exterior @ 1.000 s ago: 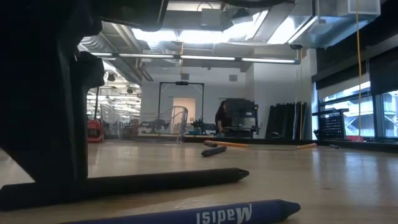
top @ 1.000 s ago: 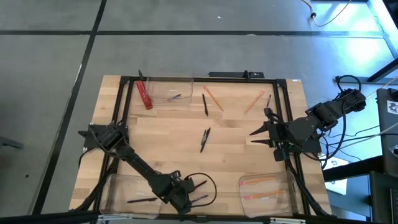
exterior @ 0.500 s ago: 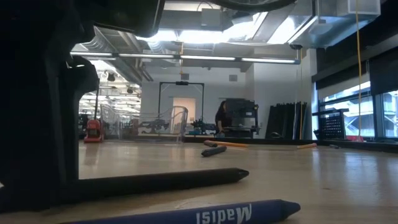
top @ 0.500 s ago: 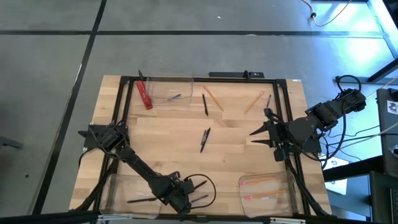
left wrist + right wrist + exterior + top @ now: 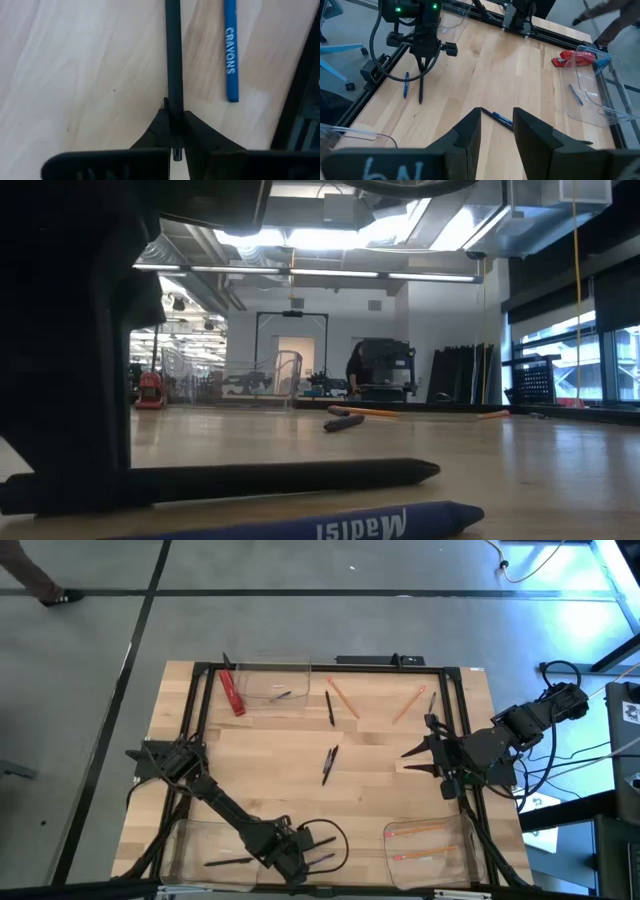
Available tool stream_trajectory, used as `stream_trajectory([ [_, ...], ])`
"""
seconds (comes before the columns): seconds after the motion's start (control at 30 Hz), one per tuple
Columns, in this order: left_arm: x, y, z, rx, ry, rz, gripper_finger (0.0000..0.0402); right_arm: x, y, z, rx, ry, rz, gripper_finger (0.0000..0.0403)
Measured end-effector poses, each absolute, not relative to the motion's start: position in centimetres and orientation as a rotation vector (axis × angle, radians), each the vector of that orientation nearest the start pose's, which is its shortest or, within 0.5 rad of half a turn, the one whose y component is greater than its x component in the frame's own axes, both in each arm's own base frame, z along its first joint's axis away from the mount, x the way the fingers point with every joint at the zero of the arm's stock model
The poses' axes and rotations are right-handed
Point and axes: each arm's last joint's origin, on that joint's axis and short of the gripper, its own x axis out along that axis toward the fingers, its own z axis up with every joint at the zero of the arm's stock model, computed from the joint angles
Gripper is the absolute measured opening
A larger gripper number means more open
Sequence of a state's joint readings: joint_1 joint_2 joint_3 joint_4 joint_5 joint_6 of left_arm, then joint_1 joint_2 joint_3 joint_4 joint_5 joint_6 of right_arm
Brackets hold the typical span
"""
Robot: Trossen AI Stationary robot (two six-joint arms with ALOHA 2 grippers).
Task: Sort crayons/erasers/pens/pencils in bins
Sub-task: Put the black pen into the bottom left transparent bin
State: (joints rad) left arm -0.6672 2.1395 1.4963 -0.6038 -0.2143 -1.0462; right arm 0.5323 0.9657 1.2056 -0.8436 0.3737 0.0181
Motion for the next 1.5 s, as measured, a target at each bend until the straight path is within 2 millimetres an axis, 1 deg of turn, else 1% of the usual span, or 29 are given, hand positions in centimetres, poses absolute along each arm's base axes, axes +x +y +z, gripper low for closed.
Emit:
stream_trajectory([
  [0.2, 34.3, -25.4, 13.6, -0.405, 1.17, 0.217, 0.0011, 15.3, 7.8, 38.3, -0.247, 0.545, 0.149, 0.0115],
  [0.5, 34.6, -24.3, 15.0, -0.422, 1.139, 0.231, 0.001, 15.3, 7.8, 38.3, -0.248, 0.545, 0.149, 0.0115],
  [0.63, 34.6, -23.9, 16.5, -0.447, 1.109, 0.221, 0.0009, 15.3, 7.8, 38.3, -0.248, 0.544, 0.149, 0.0115],
  [0.9, 34.5, -23.4, 18.4, -0.459, 1.052, 0.227, 0.0, 15.3, 7.8, 38.3, -0.248, 0.545, 0.149, 0.0115],
  [1.03, 34.6, -23.4, 18.4, -0.455, 1.063, 0.214, 0.0006, 15.3, 7.8, 38.3, -0.248, 0.545, 0.149, 0.0115],
  [1.3, 35.0, -22.9, 18.5, -0.525, 1.105, 0.186, 0.0013, 15.3, 7.8, 38.3, -0.248, 0.545, 0.149, 0.0115],
  [1.5, 35.2, -22.7, 18.5, -0.551, 1.134, 0.165, 0.0046, 15.3, 7.8, 38.3, -0.248, 0.545, 0.149, 0.0115],
])
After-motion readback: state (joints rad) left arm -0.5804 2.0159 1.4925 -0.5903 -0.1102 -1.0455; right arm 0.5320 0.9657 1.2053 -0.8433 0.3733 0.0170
